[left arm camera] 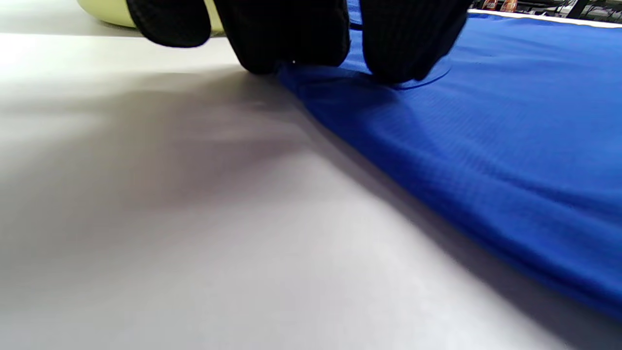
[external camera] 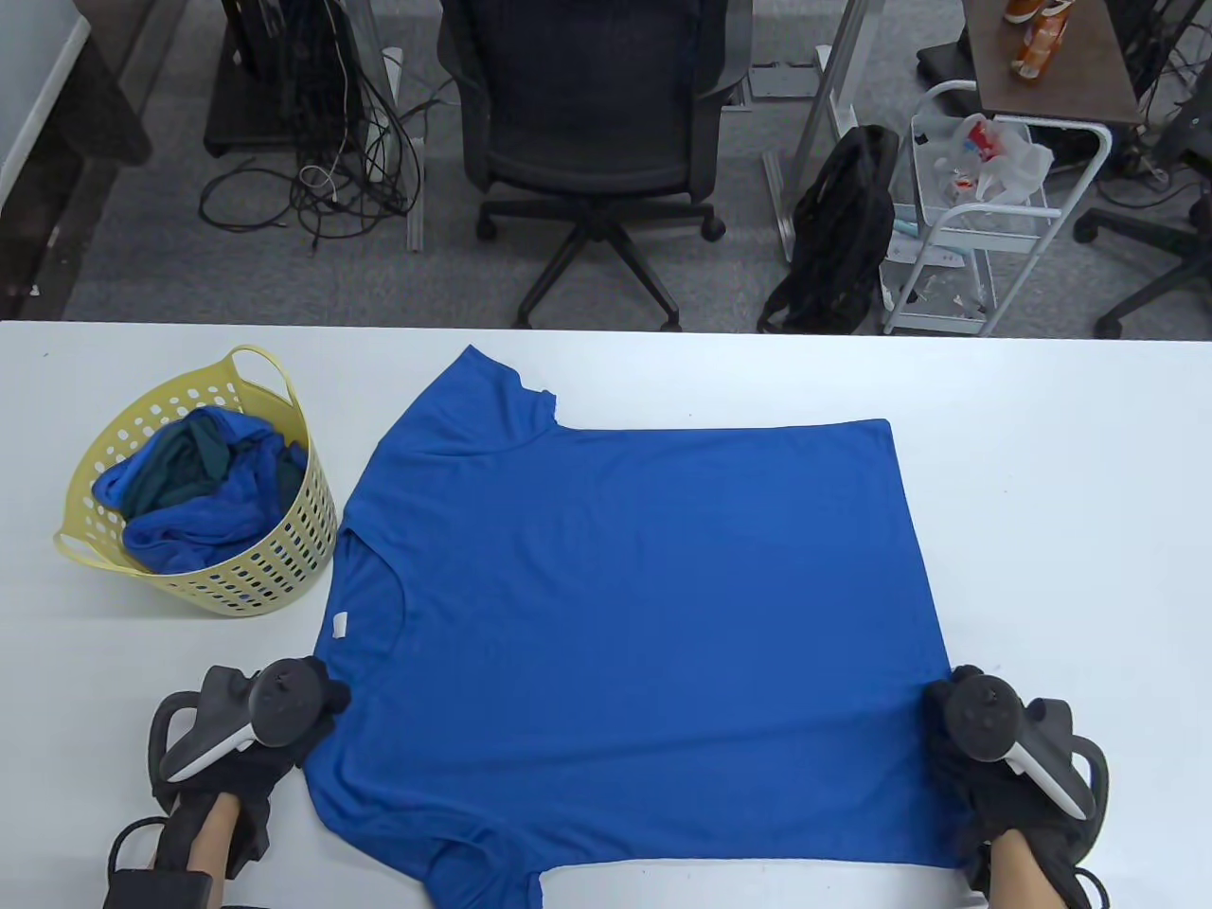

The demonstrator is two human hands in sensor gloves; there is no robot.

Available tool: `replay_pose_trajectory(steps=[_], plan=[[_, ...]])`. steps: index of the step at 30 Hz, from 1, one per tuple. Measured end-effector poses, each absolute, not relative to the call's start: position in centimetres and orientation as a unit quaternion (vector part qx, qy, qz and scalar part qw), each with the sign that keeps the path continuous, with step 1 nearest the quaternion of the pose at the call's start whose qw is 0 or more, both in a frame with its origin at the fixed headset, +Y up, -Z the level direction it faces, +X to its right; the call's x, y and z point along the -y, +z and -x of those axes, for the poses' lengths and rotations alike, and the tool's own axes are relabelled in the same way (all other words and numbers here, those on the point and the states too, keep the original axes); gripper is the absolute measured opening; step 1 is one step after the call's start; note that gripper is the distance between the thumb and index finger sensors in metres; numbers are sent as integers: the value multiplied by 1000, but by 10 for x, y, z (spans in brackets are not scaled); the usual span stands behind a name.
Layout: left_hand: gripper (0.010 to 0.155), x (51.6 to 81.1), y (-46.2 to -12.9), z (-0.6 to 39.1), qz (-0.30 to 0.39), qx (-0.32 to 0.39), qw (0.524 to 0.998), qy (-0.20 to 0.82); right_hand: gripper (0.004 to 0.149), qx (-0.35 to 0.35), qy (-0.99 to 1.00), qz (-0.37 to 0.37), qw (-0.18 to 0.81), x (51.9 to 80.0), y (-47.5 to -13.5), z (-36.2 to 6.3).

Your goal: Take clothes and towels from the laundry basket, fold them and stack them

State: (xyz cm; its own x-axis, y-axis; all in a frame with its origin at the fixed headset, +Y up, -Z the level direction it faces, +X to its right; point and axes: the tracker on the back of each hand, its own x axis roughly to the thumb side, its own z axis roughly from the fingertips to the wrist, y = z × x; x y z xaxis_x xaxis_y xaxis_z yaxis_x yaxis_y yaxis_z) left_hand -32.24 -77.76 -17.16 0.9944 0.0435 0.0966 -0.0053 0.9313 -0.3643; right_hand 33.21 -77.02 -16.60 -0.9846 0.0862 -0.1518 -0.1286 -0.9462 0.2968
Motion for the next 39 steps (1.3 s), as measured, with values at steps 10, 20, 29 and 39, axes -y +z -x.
replay_pose_trajectory(steps=[10,20,29,39], plan=[[60,783,-172,308,157,46,984,-75,52,-124,988,87,-20,767,-163,-331],[55,783,-177,311,158,31,984,-71,43,-108,988,105,-34,768,-165,-333],[48,785,-178,312,157,26,985,-67,36,-94,988,118,-20,772,-166,-336],[49,785,-177,310,151,26,985,-77,37,-96,989,116,-10,774,-167,-336]])
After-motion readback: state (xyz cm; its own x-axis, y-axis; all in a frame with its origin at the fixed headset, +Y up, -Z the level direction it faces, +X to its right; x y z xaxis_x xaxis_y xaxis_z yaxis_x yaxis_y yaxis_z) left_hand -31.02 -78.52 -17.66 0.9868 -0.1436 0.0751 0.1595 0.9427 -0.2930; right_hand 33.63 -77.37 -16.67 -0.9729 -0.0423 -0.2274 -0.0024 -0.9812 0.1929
